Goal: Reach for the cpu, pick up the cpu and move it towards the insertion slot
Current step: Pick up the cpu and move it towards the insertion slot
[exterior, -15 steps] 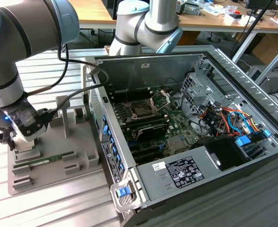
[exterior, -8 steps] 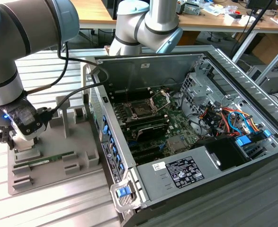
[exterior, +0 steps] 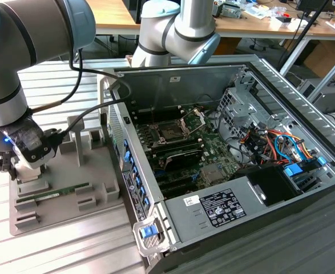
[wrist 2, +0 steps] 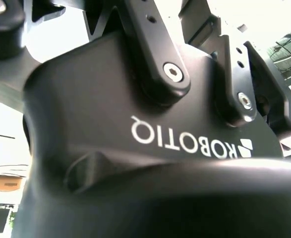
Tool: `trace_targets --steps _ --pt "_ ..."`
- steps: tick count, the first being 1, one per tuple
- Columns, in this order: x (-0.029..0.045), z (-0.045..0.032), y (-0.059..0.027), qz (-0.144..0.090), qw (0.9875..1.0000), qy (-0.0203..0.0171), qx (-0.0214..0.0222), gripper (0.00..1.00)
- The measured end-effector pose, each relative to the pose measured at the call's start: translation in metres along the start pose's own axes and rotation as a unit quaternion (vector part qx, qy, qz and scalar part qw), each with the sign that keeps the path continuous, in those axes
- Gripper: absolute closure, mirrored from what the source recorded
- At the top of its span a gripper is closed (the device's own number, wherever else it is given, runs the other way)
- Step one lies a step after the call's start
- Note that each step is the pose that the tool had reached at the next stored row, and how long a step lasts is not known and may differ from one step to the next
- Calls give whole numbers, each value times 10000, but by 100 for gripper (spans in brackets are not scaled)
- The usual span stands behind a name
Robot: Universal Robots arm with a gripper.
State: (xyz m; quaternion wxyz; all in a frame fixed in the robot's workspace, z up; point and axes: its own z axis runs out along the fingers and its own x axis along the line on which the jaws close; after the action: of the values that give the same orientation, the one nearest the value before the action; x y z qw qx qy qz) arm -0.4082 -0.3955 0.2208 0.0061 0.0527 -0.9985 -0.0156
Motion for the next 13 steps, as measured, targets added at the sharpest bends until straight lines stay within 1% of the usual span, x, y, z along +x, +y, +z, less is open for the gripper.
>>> trace_targets --steps 3,13 --pt "0 -17 1 0 10000 0 -2 45" --pt "0 -36 1 0 10000 0 -5 45"
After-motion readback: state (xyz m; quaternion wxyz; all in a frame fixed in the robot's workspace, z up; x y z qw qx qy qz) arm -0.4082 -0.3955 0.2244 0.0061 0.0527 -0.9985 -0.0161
